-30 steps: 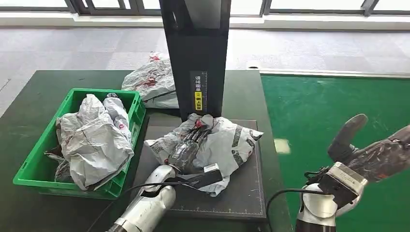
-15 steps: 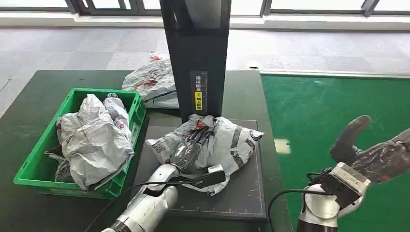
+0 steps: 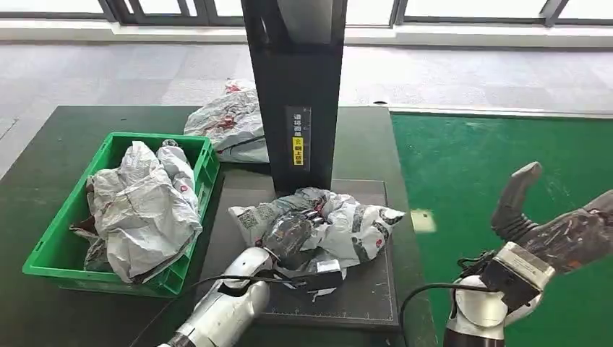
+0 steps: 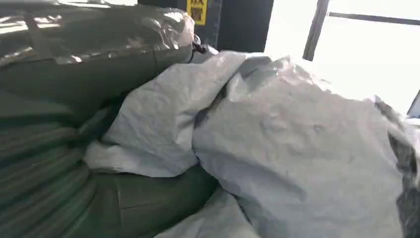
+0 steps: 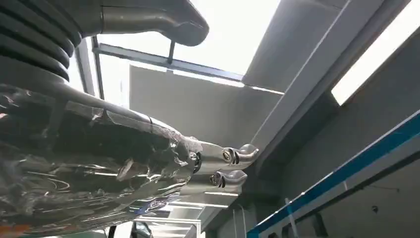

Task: Moved the parcel from conveyor to table for the left to box.

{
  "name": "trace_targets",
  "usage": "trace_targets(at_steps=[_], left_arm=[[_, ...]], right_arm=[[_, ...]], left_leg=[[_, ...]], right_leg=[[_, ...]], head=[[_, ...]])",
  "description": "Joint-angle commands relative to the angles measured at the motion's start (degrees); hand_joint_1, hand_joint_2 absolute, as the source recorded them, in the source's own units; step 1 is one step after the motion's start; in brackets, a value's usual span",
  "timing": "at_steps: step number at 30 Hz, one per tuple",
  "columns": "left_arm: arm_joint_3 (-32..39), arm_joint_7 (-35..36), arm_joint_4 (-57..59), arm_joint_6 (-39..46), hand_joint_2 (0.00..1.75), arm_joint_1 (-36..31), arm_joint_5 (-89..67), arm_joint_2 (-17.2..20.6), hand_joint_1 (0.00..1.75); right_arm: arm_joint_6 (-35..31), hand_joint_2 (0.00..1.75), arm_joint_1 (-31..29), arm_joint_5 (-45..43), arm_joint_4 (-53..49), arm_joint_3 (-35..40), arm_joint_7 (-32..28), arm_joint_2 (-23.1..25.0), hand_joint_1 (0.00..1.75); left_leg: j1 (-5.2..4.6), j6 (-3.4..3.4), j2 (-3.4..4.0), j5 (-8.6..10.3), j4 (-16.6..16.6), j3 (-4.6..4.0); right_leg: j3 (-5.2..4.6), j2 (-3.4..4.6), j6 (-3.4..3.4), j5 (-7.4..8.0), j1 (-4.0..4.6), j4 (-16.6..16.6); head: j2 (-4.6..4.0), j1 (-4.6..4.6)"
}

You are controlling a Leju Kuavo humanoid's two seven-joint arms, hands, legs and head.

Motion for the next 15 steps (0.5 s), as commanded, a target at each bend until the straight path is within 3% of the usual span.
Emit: trace_targets(at_steps=[1,3,5,8,15], left_arm=[[7.42,-2.95,-17.52,12.36,1.75,4.25,3.88,1.2,1.75],[9.05,-6.68,-25.78,18.84,1.75,6.63,9.17,0.56,1.75],[13.04,-9.79,-35.74,18.84,1.75,9.84,10.34,-0.46,1.75],[13.28,-10.01,-37.29,18.84,1.75,10.53,10.81,-0.46,1.75],[23.02,-13.77,-50.04,18.84,1.75,11.65,21.25,-0.46,1.75]], right_arm=[[0.13,1.75,2.52,0.26,3.52,-2.99,-0.09,2.06,0.0],[0.13,1.75,2.52,0.21,3.97,-3.07,-0.09,2.06,0.0],[0.13,1.75,2.38,0.06,4.5,-3.27,-0.09,2.06,0.0],[0.13,1.75,2.37,0.08,4.5,-3.38,-0.09,2.06,0.0],[0.13,1.75,3.04,-0.16,5.03,-3.62,-0.09,2.06,0.0]], left_leg=[[0.05,0.0,0.13,-0.01,-0.15,0.03],[0.06,0.0,0.08,-0.02,-0.05,-0.15],[0.07,0.0,0.11,-0.04,-0.05,-0.22],[0.07,0.0,0.18,-0.05,-0.09,-0.25],[0.07,0.01,0.22,-0.06,-0.14,-0.26]], right_leg=[[0.0,0.0,-0.03,0.03,0.06,-0.16],[-0.17,-0.02,-0.03,0.01,0.07,-0.08],[-0.26,0.0,-0.03,0.0,0.08,-0.08],[-0.31,0.03,-0.03,0.0,0.09,-0.11],[-0.28,0.05,-0.02,0.01,0.11,-0.16]], head=[[0.0,0.0],[0.0,0.0],[0.0,0.0],[0.0,0.0],[0.0,0.0]])
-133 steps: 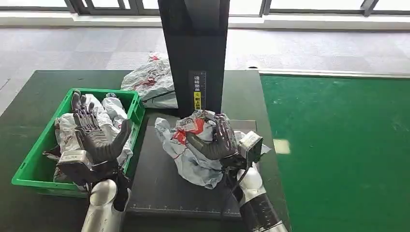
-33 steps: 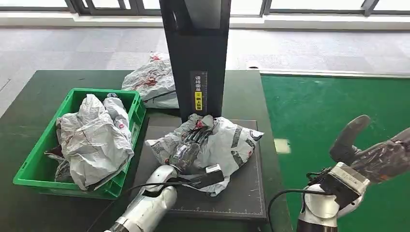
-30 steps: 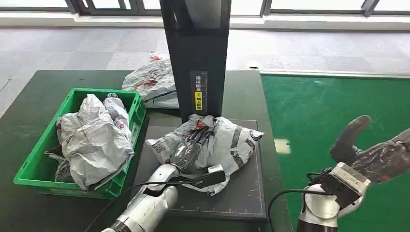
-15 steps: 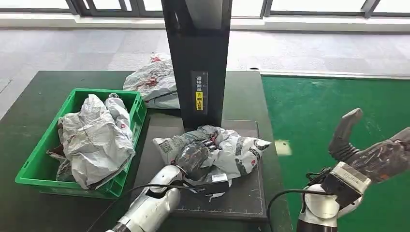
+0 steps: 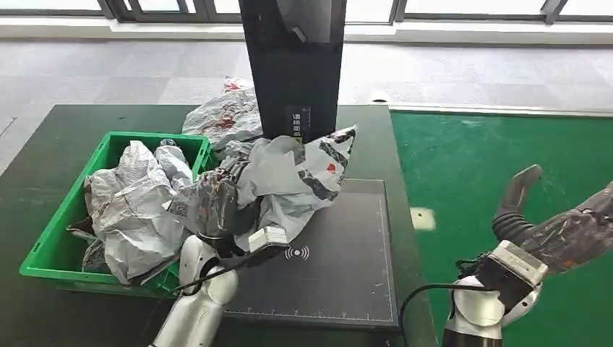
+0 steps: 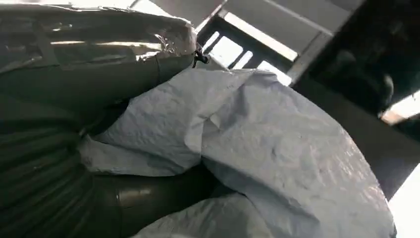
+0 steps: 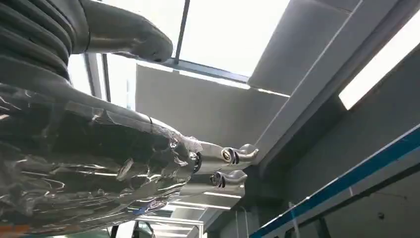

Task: Moved the parcel from conveyor to table for the left to box.

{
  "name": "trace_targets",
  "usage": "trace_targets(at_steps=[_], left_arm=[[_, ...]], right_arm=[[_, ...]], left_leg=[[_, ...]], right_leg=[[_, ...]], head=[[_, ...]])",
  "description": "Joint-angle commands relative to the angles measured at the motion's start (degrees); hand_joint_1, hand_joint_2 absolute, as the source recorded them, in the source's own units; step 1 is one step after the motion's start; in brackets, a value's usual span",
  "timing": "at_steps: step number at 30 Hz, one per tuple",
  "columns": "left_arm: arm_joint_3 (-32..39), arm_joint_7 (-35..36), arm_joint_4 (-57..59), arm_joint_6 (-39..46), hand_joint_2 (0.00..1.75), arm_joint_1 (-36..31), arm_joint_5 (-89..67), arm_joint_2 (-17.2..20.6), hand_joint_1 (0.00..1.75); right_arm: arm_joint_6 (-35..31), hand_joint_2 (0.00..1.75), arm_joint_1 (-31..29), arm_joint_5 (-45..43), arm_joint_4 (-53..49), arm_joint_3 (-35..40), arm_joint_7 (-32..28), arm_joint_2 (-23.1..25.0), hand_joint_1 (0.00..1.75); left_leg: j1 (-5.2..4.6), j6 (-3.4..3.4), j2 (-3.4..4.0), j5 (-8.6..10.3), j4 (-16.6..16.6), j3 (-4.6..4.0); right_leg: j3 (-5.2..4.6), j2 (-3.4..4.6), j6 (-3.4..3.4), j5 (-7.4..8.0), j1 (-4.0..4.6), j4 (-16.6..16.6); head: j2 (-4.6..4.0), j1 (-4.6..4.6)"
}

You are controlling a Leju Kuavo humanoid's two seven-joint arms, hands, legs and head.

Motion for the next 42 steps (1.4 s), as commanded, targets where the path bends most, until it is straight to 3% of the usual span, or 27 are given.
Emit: trace_targets(at_steps=[1,3,7,13,18,20,26,28,30,31,39,40,42], left_arm=[[14.89,-2.48,-17.25,0.11,1.75,1.63,8.01,-0.42,1.75],[15.7,-2.59,-16.85,0.11,1.75,1.11,8.08,-0.42,1.75],[25.84,0.94,-15.32,0.11,1.75,-2.41,5.75,-0.42,1.75],[41.81,19.0,6.03,0.11,1.75,-10.88,-23.67,-0.42,1.75],[41.99,19.34,7.53,0.11,1.75,-11.35,-24.12,-0.14,1.75],[42.13,23.76,10.64,0.11,1.75,-11.59,-28.54,0.07,1.75],[42.18,26.33,12.53,0.11,1.75,-11.56,-29.1,1.18,1.75],[42.42,32.06,11.31,0.11,1.75,-11.17,-36.0,1.48,1.75],[34.81,42.55,15.18,0.11,1.75,-10.02,-36.73,6.0,1.75],[33.63,44.07,17.55,0.11,1.75,-10.57,-36.73,6.72,1.75],[31.46,46.07,20.52,0.11,1.75,-11.46,-36.73,7.54,1.71],[31.41,45.67,26.15,0.11,1.75,-13.48,-36.73,7.56,0.0],[24.36,52.3,29.35,0.11,1.75,-13.65,-36.73,10.24,0.0]], right_arm=[[0.13,1.75,2.81,-0.3,4.18,-3.11,0.02,2.1,0.0],[0.13,1.75,2.62,-0.22,4.45,-3.15,0.02,2.1,0.0],[0.13,1.75,2.31,-0.46,5.27,-2.37,0.02,2.1,0.0],[0.13,1.75,2.19,1.59,6.09,-2.53,0.02,2.1,0.0],[0.13,1.75,2.19,1.71,6.08,-2.57,0.02,2.1,0.0],[0.13,1.75,2.29,1.95,6.57,-2.55,0.02,2.1,0.0],[0.13,1.75,2.38,1.55,6.34,-3.2,0.02,2.1,0.0],[0.13,1.75,2.17,1.92,6.71,-3.47,0.02,2.1,0.0],[0.13,1.75,2.2,2.23,6.7,-4.31,0.02,2.1,0.0],[0.13,1.75,2.29,2.23,6.56,-4.45,0.02,2.1,0.0],[0.13,1.75,2.65,2.36,6.23,-4.71,0.02,2.1,0.0],[0.13,1.75,2.97,2.53,6.04,-4.95,0.02,2.1,0.0],[0.13,1.75,3.37,3.22,6.2,-4.9,0.02,2.1,0.0]], left_leg=[[0.04,0.0,0.16,-0.03,-0.1,0.14],[0.07,0.0,0.16,-0.01,-0.16,0.19],[0.08,-0.01,0.11,0.0,-0.09,0.13],[0.01,-0.02,-0.02,0.1,-0.23,0.27],[0.03,-0.05,0.01,0.11,-0.2,0.22],[0.02,-0.06,-0.07,0.08,-0.1,0.13],[0.03,-0.04,-0.05,0.04,-0.11,0.13],[0.02,-0.01,-0.06,0.04,-0.11,0.12],[0.04,-0.02,-0.06,0.05,-0.13,0.12],[0.03,-0.03,-0.05,0.04,-0.1,0.11],[-0.03,-0.02,-0.15,0.07,-0.11,0.11],[-0.01,-0.02,-0.18,0.1,-0.18,0.16],[0.02,-0.03,-0.19,0.08,-0.1,0.12]], right_leg=[[0.09,0.05,-0.02,0.02,0.05,-0.11],[0.15,0.01,-0.04,0.04,0.07,-0.18],[0.1,-0.01,-0.04,0.03,0.08,-0.12],[0.23,-0.15,-0.04,0.05,0.01,-0.18],[0.2,-0.12,-0.03,0.06,0.06,-0.2],[0.1,-0.13,-0.02,0.01,0.03,-0.07],[0.13,-0.1,-0.02,0.01,-0.03,-0.09],[0.11,-0.11,-0.02,0.01,-0.03,-0.09],[0.11,-0.14,-0.03,0.03,-0.02,-0.12],[0.09,-0.09,-0.03,0.02,-0.03,-0.1],[0.09,-0.21,-0.01,-0.01,-0.01,-0.07],[0.16,-0.28,-0.01,0.01,0.0,-0.15],[0.14,-0.24,-0.01,0.0,0.03,-0.1]], head=[[0.0,0.0],[0.0,0.0],[0.0,0.0],[0.0,0.0],[0.0,0.0],[0.0,0.0],[0.0,0.0],[0.0,0.0],[0.0,0.02],[0.0,0.0],[0.0,0.0],[0.0,0.0],[0.0,0.0]])
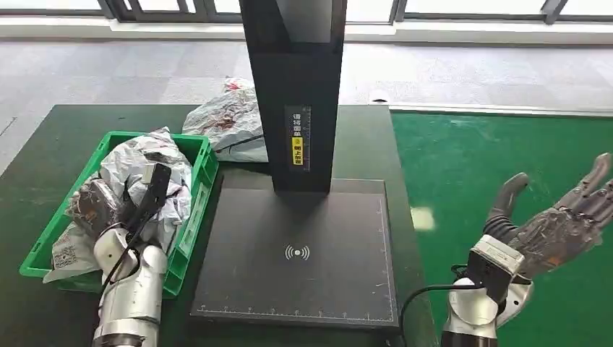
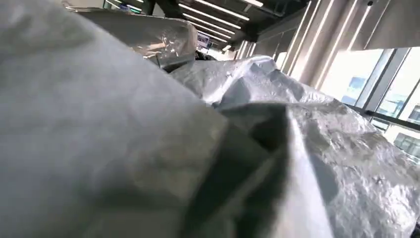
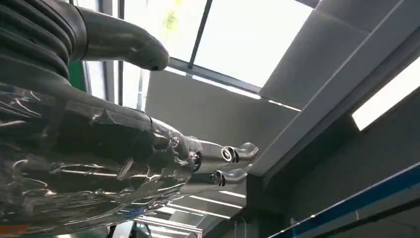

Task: Moved the parcel from conveyor to table for the left to box.

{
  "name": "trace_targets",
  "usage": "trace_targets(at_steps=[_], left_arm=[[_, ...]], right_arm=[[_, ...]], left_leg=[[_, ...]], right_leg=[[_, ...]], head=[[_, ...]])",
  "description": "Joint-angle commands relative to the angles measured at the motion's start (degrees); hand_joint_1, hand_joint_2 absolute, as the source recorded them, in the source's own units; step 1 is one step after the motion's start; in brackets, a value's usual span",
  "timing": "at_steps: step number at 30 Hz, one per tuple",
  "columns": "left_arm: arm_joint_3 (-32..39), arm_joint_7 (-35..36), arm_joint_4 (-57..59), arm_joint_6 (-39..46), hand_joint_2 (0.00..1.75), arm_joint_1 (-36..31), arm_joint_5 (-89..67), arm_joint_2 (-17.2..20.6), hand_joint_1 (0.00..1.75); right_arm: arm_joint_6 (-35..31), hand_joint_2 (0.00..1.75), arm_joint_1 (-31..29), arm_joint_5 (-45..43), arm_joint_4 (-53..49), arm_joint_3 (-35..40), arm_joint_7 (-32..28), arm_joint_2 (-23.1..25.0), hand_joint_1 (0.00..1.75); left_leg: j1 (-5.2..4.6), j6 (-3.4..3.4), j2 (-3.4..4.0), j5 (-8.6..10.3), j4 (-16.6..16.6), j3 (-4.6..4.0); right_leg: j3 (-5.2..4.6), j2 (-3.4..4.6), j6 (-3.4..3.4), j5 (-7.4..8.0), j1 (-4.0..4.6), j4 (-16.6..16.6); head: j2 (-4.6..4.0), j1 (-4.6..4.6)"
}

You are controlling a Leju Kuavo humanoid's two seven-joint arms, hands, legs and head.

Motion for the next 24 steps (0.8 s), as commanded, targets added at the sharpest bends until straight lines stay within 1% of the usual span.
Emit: trace_targets(at_steps=[1,2,3,4,5,9,10,12,15,19,22,24], left_arm=[[-10.23,7.93,18.72,0.0,1.75,-5.26,-1.83,6.36,0.0],[-10.51,8.4,18.65,0.11,0.0,-5.11,-1.83,6.5,0.0],[-10.41,8.3,17.82,0.11,0.0,-4.66,-1.83,6.14,0.0],[-10.41,8.3,17.82,0.11,0.0,-4.66,-1.83,6.14,0.0],[-10.03,7.12,15.87,0.11,0.0,-3.36,-1.83,5.39,0.0],[-8.78,3.39,12.11,0.11,0.0,-1.85,-1.6,2.75,0.0],[-8.78,3.39,12.11,0.11,0.0,-1.85,-1.6,2.75,0.0],[-8.78,3.39,12.11,0.11,0.0,-1.85,-1.6,2.75,0.0],[-8.67,-0.31,6.22,0.11,0.0,0.42,-0.03,0.71,0.0],[-9.49,-3.5,-5.83,0.11,0.0,7.12,1.09,-2.42,0.0],[-9.49,-3.5,-5.83,0.11,0.0,7.12,1.09,-2.42,0.0],[-10.02,-5.07,-12.36,0.11,0.0,10.57,2.3,-3.76,0.0]], right_arm=[[0.13,1.75,2.88,1.35,2.64,-3.22,0.04,2.12,0.0],[0.13,1.75,3.0,1.28,2.53,-3.07,0.04,2.12,0.0],[0.13,1.75,3.12,1.28,2.43,-2.99,0.04,2.12,0.0],[0.13,1.75,3.12,1.28,2.43,-2.99,0.04,2.12,0.0],[0.13,1.75,3.3,1.45,2.28,-3.12,0.04,2.12,0.0],[0.13,1.75,4.06,1.47,1.25,-3.69,0.04,2.12,0.0],[0.13,1.75,4.06,1.47,1.25,-3.69,0.04,2.12,0.0],[0.13,1.75,4.06,1.47,1.25,-3.69,0.04,2.12,0.0],[0.13,1.75,4.3,1.69,1.54,-3.59,0.04,2.12,0.0],[0.13,1.75,4.05,1.55,2.56,-3.0,0.04,2.12,0.0],[0.13,1.75,4.05,1.55,2.56,-3.0,0.04,2.12,0.0],[0.13,1.75,4.07,1.31,2.71,-3.21,0.04,2.12,0.0]], left_leg=[[0.02,0.01,-0.26,0.1,-0.19,0.15],[-0.01,0.01,-0.26,0.09,-0.18,0.15],[-0.02,0.01,-0.2,0.06,-0.15,0.15],[0.0,0.01,-0.22,0.1,-0.22,0.19],[0.03,0.01,-0.16,0.06,-0.17,0.2],[0.0,0.03,-0.11,0.02,-0.11,0.23],[0.01,0.04,-0.11,0.06,-0.24,0.33],[0.0,0.04,-0.13,0.03,-0.11,0.25],[-0.01,0.05,-0.09,0.01,-0.11,0.28],[-0.03,0.06,-0.04,0.0,-0.19,0.34],[-0.05,0.09,0.03,-0.04,-0.17,0.34],[-0.05,0.09,0.02,-0.05,-0.11,0.27]], right_leg=[[0.25,-0.4,-0.02,0.0,0.04,-0.19],[0.24,-0.38,-0.01,-0.02,-0.01,-0.16],[0.21,-0.26,-0.01,-0.02,-0.06,-0.11],[0.28,-0.32,-0.02,0.01,-0.03,-0.19],[0.3,-0.24,-0.02,0.01,-0.01,-0.18],[0.3,-0.16,0.0,-0.02,-0.07,-0.1],[0.4,-0.24,0.0,0.01,-0.06,-0.24],[0.33,-0.18,0.01,-0.02,-0.09,-0.11],[0.35,-0.15,0.01,-0.02,-0.11,-0.12],[0.41,-0.14,0.01,-0.01,-0.12,-0.22],[0.39,-0.08,0.01,-0.02,-0.15,-0.2],[0.3,-0.1,0.02,-0.03,-0.16,-0.13]], head=[[0.0,0.0],[0.0,0.0],[0.0,0.0],[0.0,0.0],[0.0,0.0],[0.0,0.0],[0.0,0.0],[0.0,0.0],[0.0,0.0],[0.0,0.0],[0.0,0.0],[0.0,0.02]])
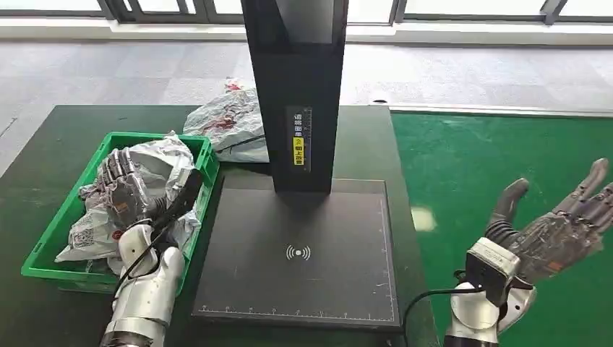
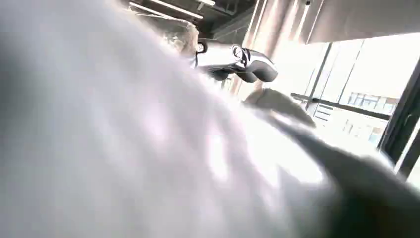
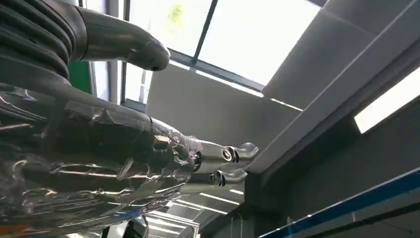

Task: Moved the parcel from conveyor to table for the left to box.

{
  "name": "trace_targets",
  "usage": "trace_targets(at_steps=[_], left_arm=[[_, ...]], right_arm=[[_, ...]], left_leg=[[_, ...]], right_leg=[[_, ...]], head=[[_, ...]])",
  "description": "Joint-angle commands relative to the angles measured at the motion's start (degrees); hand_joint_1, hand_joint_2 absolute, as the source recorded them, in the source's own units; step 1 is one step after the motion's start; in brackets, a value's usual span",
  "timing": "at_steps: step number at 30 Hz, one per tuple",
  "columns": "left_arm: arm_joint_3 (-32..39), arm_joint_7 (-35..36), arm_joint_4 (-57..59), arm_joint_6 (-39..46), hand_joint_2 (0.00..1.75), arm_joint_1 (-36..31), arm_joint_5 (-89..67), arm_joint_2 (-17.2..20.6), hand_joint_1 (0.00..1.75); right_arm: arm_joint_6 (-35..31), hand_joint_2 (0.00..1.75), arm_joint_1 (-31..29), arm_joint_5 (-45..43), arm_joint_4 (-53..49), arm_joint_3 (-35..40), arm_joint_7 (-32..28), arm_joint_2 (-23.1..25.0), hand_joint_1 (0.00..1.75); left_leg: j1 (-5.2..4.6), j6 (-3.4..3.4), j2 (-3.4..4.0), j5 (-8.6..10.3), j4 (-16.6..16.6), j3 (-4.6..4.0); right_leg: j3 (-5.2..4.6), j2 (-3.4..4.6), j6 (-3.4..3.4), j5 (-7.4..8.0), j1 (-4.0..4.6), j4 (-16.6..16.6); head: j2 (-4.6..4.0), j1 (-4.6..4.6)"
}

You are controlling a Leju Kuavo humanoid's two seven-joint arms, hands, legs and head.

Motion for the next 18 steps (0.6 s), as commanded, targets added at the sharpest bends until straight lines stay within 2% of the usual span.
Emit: trace_targets(at_steps=[1,4,14,18], left_arm=[[-1.72,-2.73,-16.42,-0.04,0.0,10.45,2.18,-4.57,0.0],[-4.8,-0.56,-26.17,-0.04,0.0,17.12,3.86,-4.57,0.0],[-5.01,-0.52,-26.87,-0.04,0.0,17.8,4.2,-4.57,0.0],[-7.16,-0.49,-32.37,-0.04,0.0,21.71,5.94,-4.57,0.0]], right_arm=[[0.13,1.75,2.94,-0.43,2.62,-2.18,0.06,2.12,0.0],[0.13,1.75,3.21,-0.72,2.68,-2.74,0.06,2.12,0.0],[0.13,1.75,3.2,-0.75,2.73,-2.89,0.06,2.12,0.0],[0.13,1.75,3.63,-1.1,2.26,-4.4,0.06,2.12,0.0]], left_leg=[[0.04,0.02,0.01,-0.01,-0.17,0.16],[0.07,0.02,0.13,-0.06,-0.14,0.12],[0.04,0.06,0.03,-0.06,-0.23,0.11],[0.04,0.07,0.05,-0.09,-0.21,0.13]], right_leg=[[0.19,-0.13,-0.02,-0.01,0.06,-0.19],[0.13,-0.01,-0.01,-0.01,0.09,-0.19],[0.16,-0.09,0.04,-0.05,0.09,-0.27],[0.18,-0.12,0.04,-0.09,0.09,-0.26]], head=[[0.0,0.0],[0.0,0.0],[0.0,0.0],[0.0,0.0]])
